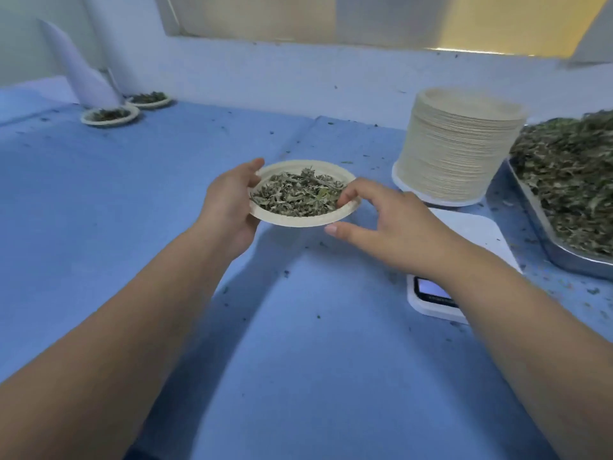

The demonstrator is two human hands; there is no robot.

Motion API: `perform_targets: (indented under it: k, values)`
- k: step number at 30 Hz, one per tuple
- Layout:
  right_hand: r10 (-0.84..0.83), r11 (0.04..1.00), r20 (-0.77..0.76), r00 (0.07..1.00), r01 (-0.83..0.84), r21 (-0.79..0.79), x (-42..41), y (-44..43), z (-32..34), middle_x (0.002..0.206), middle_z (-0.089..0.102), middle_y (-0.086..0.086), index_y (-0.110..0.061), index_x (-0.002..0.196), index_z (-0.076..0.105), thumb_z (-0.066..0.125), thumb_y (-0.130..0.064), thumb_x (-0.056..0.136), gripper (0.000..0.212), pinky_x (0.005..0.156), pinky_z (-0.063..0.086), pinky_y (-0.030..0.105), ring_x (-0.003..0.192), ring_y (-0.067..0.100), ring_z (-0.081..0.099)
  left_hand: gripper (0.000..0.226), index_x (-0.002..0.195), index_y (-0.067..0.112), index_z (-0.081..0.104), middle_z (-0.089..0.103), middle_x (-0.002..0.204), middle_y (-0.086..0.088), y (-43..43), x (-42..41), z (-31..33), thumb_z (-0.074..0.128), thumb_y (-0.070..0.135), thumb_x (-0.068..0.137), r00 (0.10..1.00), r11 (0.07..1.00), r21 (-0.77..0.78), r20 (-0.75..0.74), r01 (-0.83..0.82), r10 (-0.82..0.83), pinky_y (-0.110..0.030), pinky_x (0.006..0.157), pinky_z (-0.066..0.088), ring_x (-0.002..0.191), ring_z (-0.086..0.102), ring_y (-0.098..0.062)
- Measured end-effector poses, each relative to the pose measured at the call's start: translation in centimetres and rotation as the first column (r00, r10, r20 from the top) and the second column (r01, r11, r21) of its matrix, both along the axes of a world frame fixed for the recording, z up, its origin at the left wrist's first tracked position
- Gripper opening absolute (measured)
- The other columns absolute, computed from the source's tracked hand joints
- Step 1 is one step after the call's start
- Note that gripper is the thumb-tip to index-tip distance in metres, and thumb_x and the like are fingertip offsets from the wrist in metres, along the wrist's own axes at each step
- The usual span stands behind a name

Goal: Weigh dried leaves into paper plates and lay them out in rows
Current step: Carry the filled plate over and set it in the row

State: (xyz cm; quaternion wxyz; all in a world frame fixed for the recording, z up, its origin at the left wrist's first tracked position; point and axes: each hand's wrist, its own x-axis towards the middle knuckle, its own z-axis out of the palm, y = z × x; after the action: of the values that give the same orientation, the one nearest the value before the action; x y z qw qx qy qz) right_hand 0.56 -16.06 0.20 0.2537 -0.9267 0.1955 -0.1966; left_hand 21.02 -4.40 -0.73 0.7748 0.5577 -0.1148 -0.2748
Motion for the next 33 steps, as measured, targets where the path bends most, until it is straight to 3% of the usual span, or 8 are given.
perform_targets:
  k: [5,8,12,16,21,24,28,33]
  values:
    - [0.161,0.987,-0.043,0.986,-0.161,0.003,8.4,3.5,-0.9,0.096,0.064,-0.021,-0.045,0.104,0.054,0.065,-0.075,0.075,0.042,0.063,0.046,0.024,0.069,0.002,0.057,0.029,0.114,0.014,0.072,0.069,0.119,-0.009,6.9,5.7,-0.2,0.053,0.014,0.092,0.981,0.978,0.107,0.087,-0.181,0.172,-0.042,0.089,0.059,0.097,0.071,-0.027]
    - [0.236,0.972,-0.034,0.971,-0.236,0.014,13.5,5.5,-2.3,0.098,0.063,-0.021,-0.044,0.103,0.055,0.064,-0.07,0.081,0.035,0.069,0.049,0.025,0.07,0.001,0.056,0.025,0.09,0.017,0.064,0.057,0.09,-0.008,10.5,8.9,-0.7,0.058,0.023,0.067,0.948,0.924,0.231,0.166,-0.306,0.272,-0.041,0.073,0.041,0.079,0.05,-0.024]
    - [0.293,0.955,-0.069,0.954,-0.296,-0.025,21.1,8.0,-4.3,0.089,0.062,-0.016,-0.039,0.107,0.055,0.061,-0.067,0.085,0.036,0.076,0.049,0.033,0.081,0.002,0.055,0.03,0.105,0.013,0.076,0.064,0.088,0.001,14.2,14.8,-2.2,0.053,0.016,0.086,0.886,0.827,0.351,0.325,-0.438,0.332,-0.03,0.072,0.043,0.079,0.056,-0.022]
    - [0.302,0.95,-0.121,0.946,-0.309,-0.047,29.2,10.2,-5.7,0.088,0.059,-0.013,-0.034,0.108,0.057,0.062,-0.065,0.087,0.037,0.075,0.046,0.033,0.087,0.017,0.056,0.011,0.081,0.023,0.055,0.045,0.08,-0.008,16.6,21.5,-3.1,0.046,0.018,0.084,0.851,0.725,0.495,0.463,-0.479,0.246,-0.036,0.07,0.032,0.076,0.04,-0.018]
    - [0.278,0.95,-0.116,0.954,-0.291,-0.116,38.8,11.1,-7.0,0.112,0.066,0.0,-0.025,0.121,0.056,0.056,-0.058,0.094,0.042,0.083,0.046,0.037,0.105,0.027,0.058,0.029,0.112,0.019,0.069,0.067,0.112,-0.01,17.7,29.8,-2.7,0.044,0.016,0.096,0.761,0.591,0.556,0.628,-0.584,0.162,-0.035,0.093,0.044,0.107,0.059,-0.028]
    - [0.242,0.946,-0.131,0.961,-0.264,-0.188,45.0,11.9,-7.4,0.131,0.061,0.011,-0.019,0.136,0.05,0.047,-0.053,0.1,0.049,0.098,0.043,0.043,0.121,0.034,0.052,0.043,0.143,0.008,0.053,0.055,0.145,-0.014,17.7,33.5,-2.6,0.044,0.016,0.102,0.744,0.511,0.609,0.662,-0.606,0.092,-0.035,0.105,0.039,0.134,0.049,-0.032]
    - [0.208,0.949,-0.154,0.966,-0.237,-0.206,53.2,12.8,-7.4,0.139,0.058,0.012,-0.021,0.145,0.045,0.042,-0.054,0.101,0.055,0.106,0.041,0.048,0.129,0.036,0.05,0.038,0.132,0.0,0.055,0.053,0.14,-0.02,18.2,36.4,-3.9,0.044,0.003,0.096,0.685,0.437,0.608,0.728,-0.663,0.026,-0.042,0.1,0.041,0.126,0.051,-0.038]
    - [0.164,0.953,-0.166,0.972,-0.199,-0.226,62.7,12.5,-7.1,0.142,0.057,0.011,-0.024,0.143,0.05,0.044,-0.055,0.1,0.053,0.104,0.043,0.042,0.131,0.036,0.048,0.049,0.139,0.012,0.056,0.057,0.142,-0.012,19.0,38.5,-4.7,0.047,0.005,0.092,0.68,0.472,0.563,0.724,-0.678,0.114,-0.032,0.105,0.038,0.136,0.047,-0.03]
